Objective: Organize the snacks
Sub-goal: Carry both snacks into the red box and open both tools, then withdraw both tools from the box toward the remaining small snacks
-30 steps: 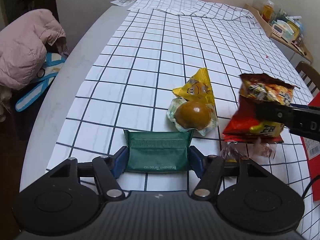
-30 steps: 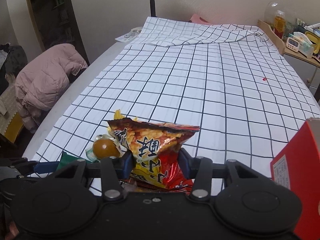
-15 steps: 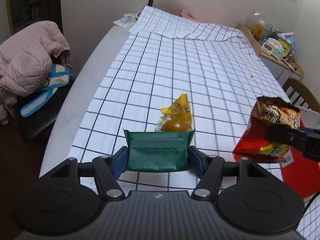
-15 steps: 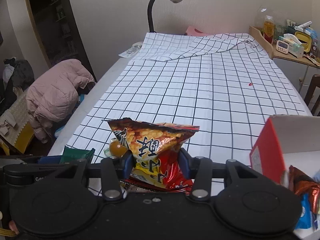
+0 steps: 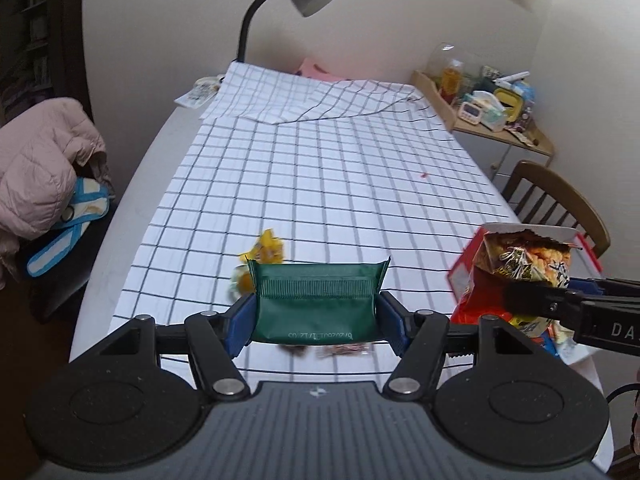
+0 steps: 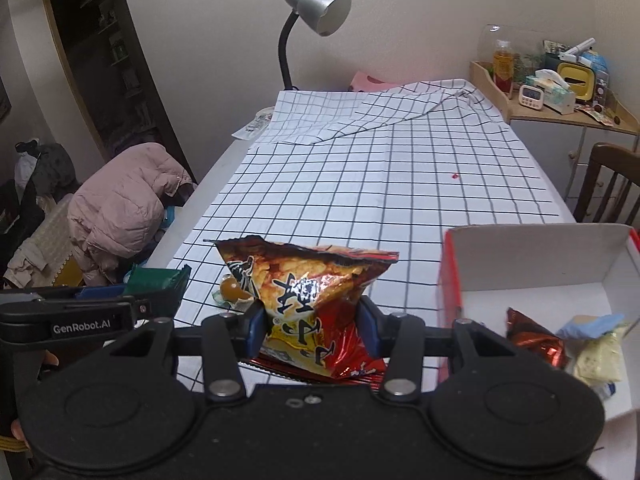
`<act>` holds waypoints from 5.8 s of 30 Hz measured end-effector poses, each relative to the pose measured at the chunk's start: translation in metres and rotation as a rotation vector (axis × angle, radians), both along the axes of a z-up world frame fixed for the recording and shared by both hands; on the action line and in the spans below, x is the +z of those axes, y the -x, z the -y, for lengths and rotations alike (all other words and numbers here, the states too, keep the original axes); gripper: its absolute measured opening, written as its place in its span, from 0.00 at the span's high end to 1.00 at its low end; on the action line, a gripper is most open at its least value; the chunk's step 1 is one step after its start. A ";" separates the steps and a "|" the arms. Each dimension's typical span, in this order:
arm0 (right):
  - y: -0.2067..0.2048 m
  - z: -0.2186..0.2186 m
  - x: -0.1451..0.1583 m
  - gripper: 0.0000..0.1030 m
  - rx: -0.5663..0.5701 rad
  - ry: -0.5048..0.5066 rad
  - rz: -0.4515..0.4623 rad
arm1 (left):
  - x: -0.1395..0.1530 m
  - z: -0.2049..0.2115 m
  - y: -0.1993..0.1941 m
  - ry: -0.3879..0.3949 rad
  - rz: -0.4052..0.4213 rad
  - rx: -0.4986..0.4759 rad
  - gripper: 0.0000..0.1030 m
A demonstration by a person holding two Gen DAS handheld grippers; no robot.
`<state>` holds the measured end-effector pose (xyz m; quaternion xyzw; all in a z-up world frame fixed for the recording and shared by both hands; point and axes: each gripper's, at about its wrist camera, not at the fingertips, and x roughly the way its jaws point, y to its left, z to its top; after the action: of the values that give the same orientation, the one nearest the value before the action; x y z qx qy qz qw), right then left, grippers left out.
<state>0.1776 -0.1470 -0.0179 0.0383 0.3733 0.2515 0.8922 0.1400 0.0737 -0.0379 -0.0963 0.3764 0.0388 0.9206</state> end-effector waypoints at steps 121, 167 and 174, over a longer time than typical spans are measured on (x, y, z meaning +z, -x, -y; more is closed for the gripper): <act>-0.033 0.166 0.010 0.05 0.112 0.016 0.072 | 0.007 0.201 -0.064 -0.014 -0.044 -0.161 0.19; -0.039 -0.119 -0.129 0.24 0.348 0.276 0.015 | -0.114 -0.071 -0.092 -0.042 -0.168 0.049 0.04; -0.048 -0.139 -0.146 0.40 0.468 0.342 0.037 | -0.132 -0.073 -0.114 -0.034 -0.202 0.038 0.04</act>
<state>0.2256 -0.0083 -0.1636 -0.2045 0.3927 0.3847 0.8099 0.2537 0.1462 -0.1702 -0.0834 0.4648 0.0722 0.8785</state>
